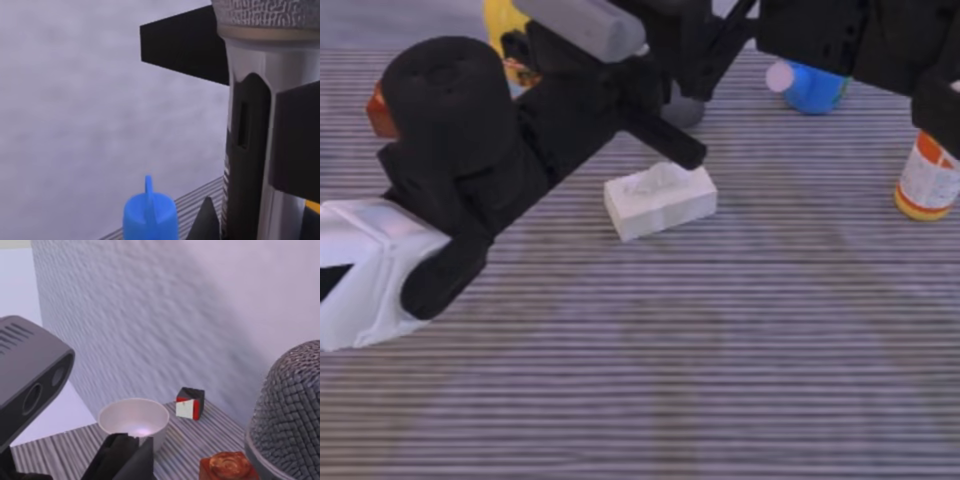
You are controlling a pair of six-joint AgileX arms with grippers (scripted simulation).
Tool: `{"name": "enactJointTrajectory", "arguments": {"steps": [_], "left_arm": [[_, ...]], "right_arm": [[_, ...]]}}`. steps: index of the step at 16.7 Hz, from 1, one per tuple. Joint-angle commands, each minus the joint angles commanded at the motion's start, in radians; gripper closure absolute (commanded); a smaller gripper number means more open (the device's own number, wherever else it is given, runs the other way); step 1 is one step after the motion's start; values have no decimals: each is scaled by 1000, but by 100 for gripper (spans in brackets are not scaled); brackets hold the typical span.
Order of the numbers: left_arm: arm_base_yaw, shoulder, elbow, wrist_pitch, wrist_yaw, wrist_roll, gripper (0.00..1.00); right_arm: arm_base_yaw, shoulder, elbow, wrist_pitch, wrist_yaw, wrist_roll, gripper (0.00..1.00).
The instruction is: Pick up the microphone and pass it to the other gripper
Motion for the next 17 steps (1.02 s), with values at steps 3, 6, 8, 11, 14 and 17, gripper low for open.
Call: {"name": "enactJointTrajectory", "arguments": {"steps": [3, 6, 8, 11, 14, 17], "left_arm": [[0, 0, 0, 0, 0, 0, 100], [0, 0, 0, 0, 0, 0, 100], [0, 0, 0, 0, 0, 0, 100], [0, 0, 0, 0, 0, 0, 100], [0, 0, 0, 0, 0, 0, 100], [0, 0, 0, 0, 0, 0, 100]], "right_arm": [[0, 0, 0, 0, 0, 0, 53], [0, 0, 0, 0, 0, 0, 75], [0, 0, 0, 0, 0, 0, 90], [0, 0, 0, 0, 0, 0, 100], [0, 0, 0, 0, 0, 0, 100], [0, 0, 0, 0, 0, 0, 100]]}}
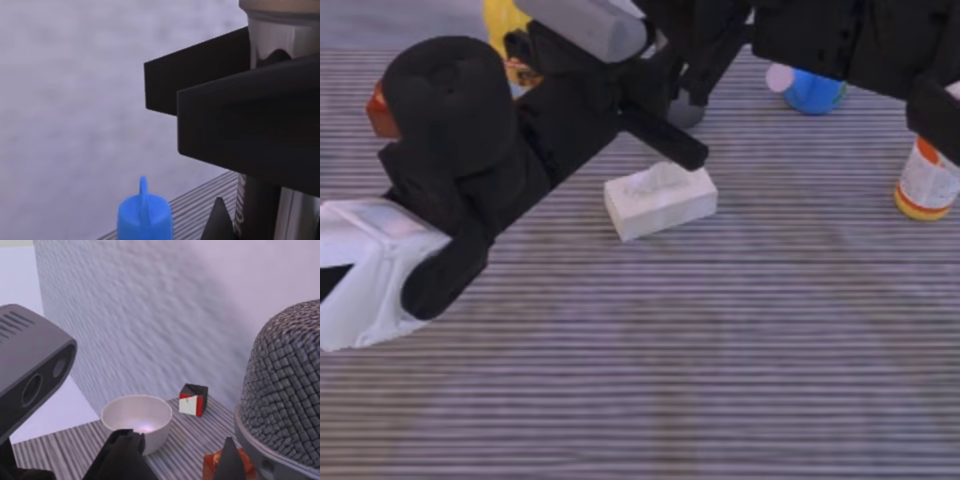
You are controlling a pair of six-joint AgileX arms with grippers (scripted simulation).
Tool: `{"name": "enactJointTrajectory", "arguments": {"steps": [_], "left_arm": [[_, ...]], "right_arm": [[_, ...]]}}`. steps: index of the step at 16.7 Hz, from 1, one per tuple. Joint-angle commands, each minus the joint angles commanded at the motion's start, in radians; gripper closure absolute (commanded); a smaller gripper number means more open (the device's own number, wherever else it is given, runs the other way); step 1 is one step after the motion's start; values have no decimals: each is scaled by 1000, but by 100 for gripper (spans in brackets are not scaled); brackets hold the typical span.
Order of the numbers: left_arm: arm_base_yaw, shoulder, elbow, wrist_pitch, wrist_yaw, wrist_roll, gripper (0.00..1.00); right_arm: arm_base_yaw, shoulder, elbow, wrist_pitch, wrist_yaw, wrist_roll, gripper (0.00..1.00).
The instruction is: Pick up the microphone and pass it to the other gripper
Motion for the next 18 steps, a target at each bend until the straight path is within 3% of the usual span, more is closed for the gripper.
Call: {"name": "enactJointTrajectory", "arguments": {"steps": [1, 14, 18], "left_arm": [[0, 0, 0, 0, 0, 0, 100], [0, 0, 0, 0, 0, 0, 2], [0, 0, 0, 0, 0, 0, 0]], "right_arm": [[0, 0, 0, 0, 0, 0, 100], [0, 0, 0, 0, 0, 0, 100], [0, 0, 0, 0, 0, 0, 100]]}}
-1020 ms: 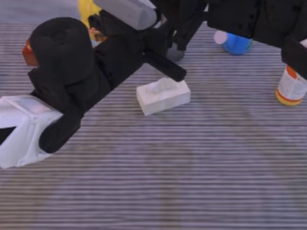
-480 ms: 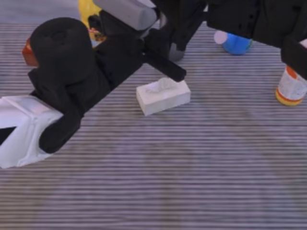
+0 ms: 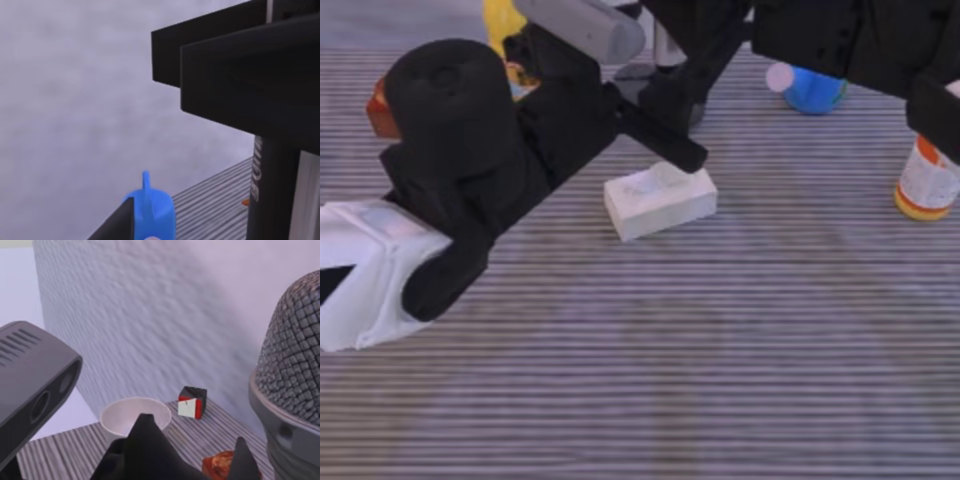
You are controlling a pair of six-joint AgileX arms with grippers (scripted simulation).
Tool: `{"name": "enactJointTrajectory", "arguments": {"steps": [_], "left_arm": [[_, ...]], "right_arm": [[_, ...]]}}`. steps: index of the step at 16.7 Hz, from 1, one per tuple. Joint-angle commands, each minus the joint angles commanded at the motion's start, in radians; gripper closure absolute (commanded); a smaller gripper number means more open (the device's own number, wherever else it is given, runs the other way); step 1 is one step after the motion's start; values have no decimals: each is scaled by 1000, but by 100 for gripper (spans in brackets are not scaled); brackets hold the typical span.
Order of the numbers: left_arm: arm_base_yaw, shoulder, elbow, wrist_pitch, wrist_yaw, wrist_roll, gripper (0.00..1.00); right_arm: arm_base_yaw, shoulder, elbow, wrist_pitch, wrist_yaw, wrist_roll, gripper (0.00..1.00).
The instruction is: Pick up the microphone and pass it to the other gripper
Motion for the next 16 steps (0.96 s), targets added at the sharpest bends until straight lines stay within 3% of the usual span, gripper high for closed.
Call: {"name": "enactJointTrajectory", "arguments": {"steps": [6, 13, 16], "left_arm": [[7, 7, -15, 0, -6, 5, 0], [57, -226, -204, -42, 23, 4, 0], [69, -279, -252, -49, 32, 3, 0]], "right_arm": [[-4, -10, 9, -1, 4, -2, 100], [-98, -79, -60, 0, -100, -4, 100], [-122, -96, -78, 0, -124, -5, 100]]}}
